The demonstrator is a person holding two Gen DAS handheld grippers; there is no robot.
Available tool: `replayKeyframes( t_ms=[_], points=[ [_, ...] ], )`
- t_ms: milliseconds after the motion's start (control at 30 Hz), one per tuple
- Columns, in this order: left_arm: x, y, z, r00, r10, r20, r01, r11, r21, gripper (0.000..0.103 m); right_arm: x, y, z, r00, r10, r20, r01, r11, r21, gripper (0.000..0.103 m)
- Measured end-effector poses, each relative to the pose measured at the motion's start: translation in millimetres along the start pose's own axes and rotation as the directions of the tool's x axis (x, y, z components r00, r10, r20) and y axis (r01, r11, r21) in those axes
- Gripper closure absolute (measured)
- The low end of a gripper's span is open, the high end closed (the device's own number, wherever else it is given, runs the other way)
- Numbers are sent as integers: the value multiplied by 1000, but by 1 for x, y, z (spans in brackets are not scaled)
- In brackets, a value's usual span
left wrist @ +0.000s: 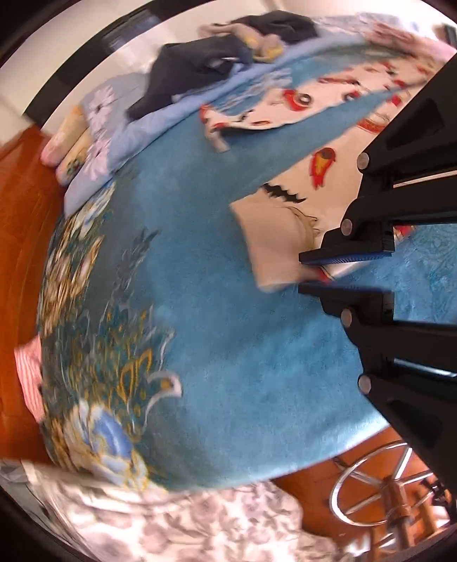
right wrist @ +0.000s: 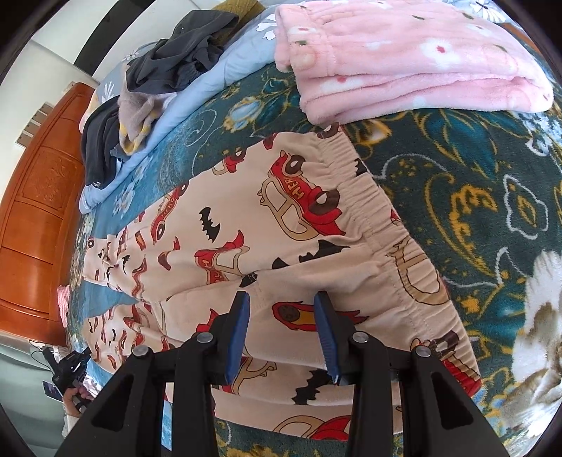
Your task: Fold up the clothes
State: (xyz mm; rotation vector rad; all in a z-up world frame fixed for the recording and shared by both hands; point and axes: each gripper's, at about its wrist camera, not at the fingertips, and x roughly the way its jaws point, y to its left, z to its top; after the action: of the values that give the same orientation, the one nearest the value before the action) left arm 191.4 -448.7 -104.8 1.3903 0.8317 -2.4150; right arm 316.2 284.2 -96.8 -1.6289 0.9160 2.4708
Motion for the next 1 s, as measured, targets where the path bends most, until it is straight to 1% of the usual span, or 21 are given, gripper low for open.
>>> replayKeyframes(
  t_ms=[33, 67, 100, 167, 200, 267, 300, 367, 400, 500, 533, 633, 667, 700, 733, 767, 800, 833, 900, 967, 1000],
  points=[
    [-5, 2, 4, 999, 27, 19, -26, 999, -22, 87, 0, -1, 2, 1000, -3, 4, 3, 1000, -1, 64],
    [-9, 0, 8, 999, 26, 37, -24, 999, -37, 85, 0, -1, 3, 1000, -5, 7, 5, 1000, -2, 64],
    [-11, -4, 13, 999, -4, 47, 7, 999, -53, 83, 0, -1, 5, 1000, -7, 14, 7, 1000, -3, 64],
    [-5, -22, 22, 995, -99, 22, 100, 992, -74, 72, -1, 0, 13, 999, -11, 34, 11, 1000, -5, 64],
    [2, -35, 25, 988, -155, 1, 155, 984, -86, 70, -1, 2, 17, 999, -12, 42, 12, 1000, -9, 64],
    [21, -60, 30, 964, -264, -42, 256, 957, -134, 65, 3, 7, 23, 999, -5, 49, 5, 1000, -15, 64],
    [31, -72, 33, 950, -305, -61, 292, 943, -160, 64, 6, 11, 25, 999, 3, 48, -2, 1000, -20, 64],
    [50, -96, 37, 932, -350, -94, 327, 924, -201, 59, 13, 19, 28, 999, 24, 32, -23, 999, -39, 64],
    [60, -109, 39, 926, -362, -110, 334, 919, -209, 58, 16, 24, 28, 999, 34, 23, -32, 998, -50, 64],
    [87, -141, 49, 944, -309, -114, 288, 942, -172, 57, 22, 33, 30, 999, 47, 10, -46, 995, -83, 64],
    [92, -147, 52, 945, -308, -111, 287, 942, -173, 57, 22, 34, 30, 999, 46, 11, -45, 995, -88, 64],
    [103, -151, 57, 937, -335, -101, 306, 925, -224, 57, 25, 30, 32, 999, 45, 8, -44, 996, -73, 64],
    [105, -152, 58, 937, -336, -92, 307, 921, -237, 60, 26, 29, 33, 999, 42, 5, -42, 997, -63, 64],
    [107, -156, 59, 942, -324, -83, 298, 926, -231, 60, 28, 27, 33, 999, 40, 1, -40, 998, -53, 64],
    [107, -161, 59, 950, -303, -77, 282, 937, -209, 66, 30, 25, 34, 999, 39, -4, -39, 998, -45, 64],
    [107, -166, 59, 955, -288, -73, 272, 945, -180, 89, 32, 23, 34, 999, 40, -9, -41, 998, -40, 64],
    [105, -173, 58, 960, -273, -68, 261, 955, -143, 98, 33, 22, 35, 999, 41, -13, -41, 998, -36, 64],
    [102, -179, 56, 963, -264, -61, 257, 961, -101, 100, 35, 22, 35, 999, 39, -15, -40, 999, -36, 64],
    [91, -192, 49, 954, -295, -48, 295, 955, -14, 100, 39, 22, 35, 999, 37, -18, -37, 999, -36, 64],
    [78, -212, 35, 945, -322, -58, 327, 939, 110, 100, 42, 23, 35, 999, 35, -22, -36, 999, -35, 64],
    [72, -223, 25, 941, -331, -69, 338, 924, 176, 100, 43, 23, 35, 999, 36, -22, -36, 999, -35, 64]
  ],
)
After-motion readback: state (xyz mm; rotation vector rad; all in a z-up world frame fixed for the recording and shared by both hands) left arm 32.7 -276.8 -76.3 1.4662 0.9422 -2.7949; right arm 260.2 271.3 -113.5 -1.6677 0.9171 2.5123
